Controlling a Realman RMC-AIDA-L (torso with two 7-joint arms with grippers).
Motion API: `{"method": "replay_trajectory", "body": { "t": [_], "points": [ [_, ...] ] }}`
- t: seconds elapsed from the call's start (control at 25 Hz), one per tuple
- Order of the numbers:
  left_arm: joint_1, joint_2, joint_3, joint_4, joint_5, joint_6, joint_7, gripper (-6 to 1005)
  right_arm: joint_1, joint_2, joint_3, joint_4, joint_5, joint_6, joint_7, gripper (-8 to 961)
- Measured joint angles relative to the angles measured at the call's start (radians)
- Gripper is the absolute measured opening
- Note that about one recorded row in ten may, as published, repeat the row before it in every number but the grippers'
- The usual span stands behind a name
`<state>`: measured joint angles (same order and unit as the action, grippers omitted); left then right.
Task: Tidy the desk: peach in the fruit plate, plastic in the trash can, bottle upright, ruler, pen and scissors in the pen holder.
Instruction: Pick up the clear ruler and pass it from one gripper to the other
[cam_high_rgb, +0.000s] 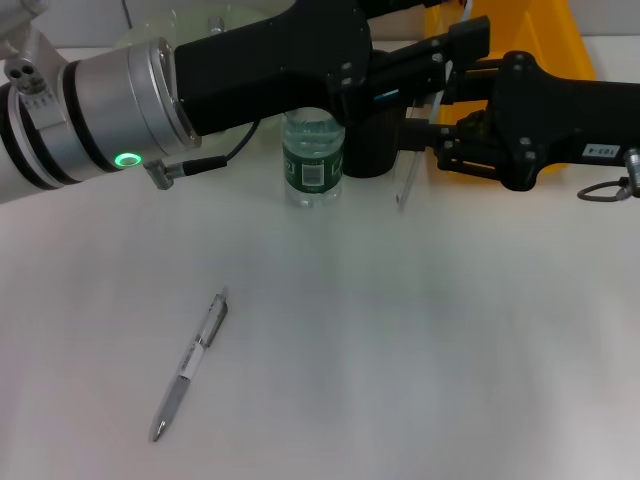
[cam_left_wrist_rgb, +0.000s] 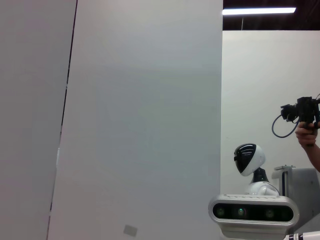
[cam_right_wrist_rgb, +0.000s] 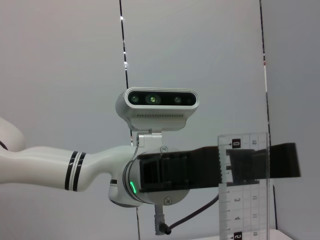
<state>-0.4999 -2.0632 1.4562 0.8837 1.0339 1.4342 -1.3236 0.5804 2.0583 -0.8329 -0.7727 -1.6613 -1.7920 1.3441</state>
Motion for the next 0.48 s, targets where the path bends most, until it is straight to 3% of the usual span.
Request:
{"method": "replay_trajectory", "body": {
  "t": [0.28, 0.48],
  "points": [
    [0.000, 0.001, -0.008, 0.002, 0.000, -0.001, 0.001, 597, 0.002, 0.003, 0.002, 0.000, 0.000, -0.001, -0.010, 376],
    [0.008, 0.003, -0.030, 0.014, 0.000, 0.006, 0.001, 628, -0.002, 0.006, 0.035, 0.000, 0.002, 0.001, -0.017, 377]
  ]
}}
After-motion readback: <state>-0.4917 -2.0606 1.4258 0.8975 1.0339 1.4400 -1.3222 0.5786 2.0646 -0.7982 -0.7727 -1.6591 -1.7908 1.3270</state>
